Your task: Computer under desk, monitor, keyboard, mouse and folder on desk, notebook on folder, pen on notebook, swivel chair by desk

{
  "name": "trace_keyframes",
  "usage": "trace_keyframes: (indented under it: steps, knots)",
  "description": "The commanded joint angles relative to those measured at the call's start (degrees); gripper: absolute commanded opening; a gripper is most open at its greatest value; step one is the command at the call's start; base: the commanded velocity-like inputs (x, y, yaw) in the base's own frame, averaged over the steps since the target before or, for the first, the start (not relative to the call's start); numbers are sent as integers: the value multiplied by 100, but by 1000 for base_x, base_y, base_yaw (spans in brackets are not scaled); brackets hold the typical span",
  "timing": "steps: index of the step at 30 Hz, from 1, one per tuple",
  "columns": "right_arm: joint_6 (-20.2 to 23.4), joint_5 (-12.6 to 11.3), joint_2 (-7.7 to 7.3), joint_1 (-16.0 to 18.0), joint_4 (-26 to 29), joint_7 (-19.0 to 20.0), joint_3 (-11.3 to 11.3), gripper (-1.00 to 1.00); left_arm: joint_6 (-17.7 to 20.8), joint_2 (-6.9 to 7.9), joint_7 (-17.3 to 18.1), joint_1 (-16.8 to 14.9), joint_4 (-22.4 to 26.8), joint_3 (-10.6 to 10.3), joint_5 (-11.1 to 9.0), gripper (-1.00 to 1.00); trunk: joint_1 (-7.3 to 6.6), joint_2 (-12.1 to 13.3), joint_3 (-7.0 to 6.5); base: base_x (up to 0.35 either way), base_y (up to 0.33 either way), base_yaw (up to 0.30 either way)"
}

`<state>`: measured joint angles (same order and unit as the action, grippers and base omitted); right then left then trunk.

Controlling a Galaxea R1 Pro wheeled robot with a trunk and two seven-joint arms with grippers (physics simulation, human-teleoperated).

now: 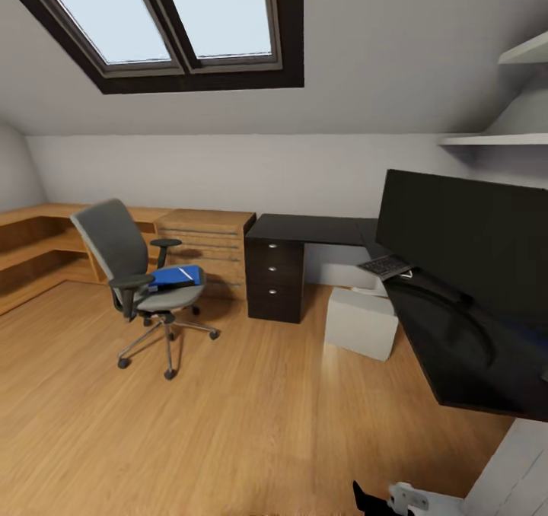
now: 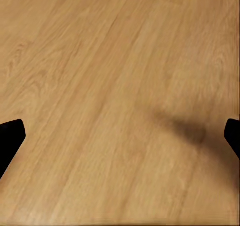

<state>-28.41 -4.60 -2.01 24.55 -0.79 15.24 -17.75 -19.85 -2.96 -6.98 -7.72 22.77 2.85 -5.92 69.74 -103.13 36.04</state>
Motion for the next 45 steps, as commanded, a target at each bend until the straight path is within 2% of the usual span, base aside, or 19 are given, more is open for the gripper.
trace_keyframes:
  steps: [1, 16, 28, 45]
  knots:
    - [-7, -50, -1, 6, -9, 58, -26, 100, -19, -3, 13, -2, 0, 13, -41, 100, -1, -3, 6, -48, -23, -257]
    - [-7, -57, -8, 6, -9, 53, -26, 100, -19, -3, 22, -2, -6, 13, -41, 100, -1, -3, 18, -8, -4, -249]
    - [-7, -54, -5, 6, -9, -77, -22, 100, -19, -3, 22, -2, -22, 13, -43, 100, -1, -3, 100, -5, 0, -78]
    - [-7, 19, -9, 6, -9, -90, -18, 100, -19, -3, 22, -2, -36, 14, -46, 100, -1, -3, 106, -268, -106, -3]
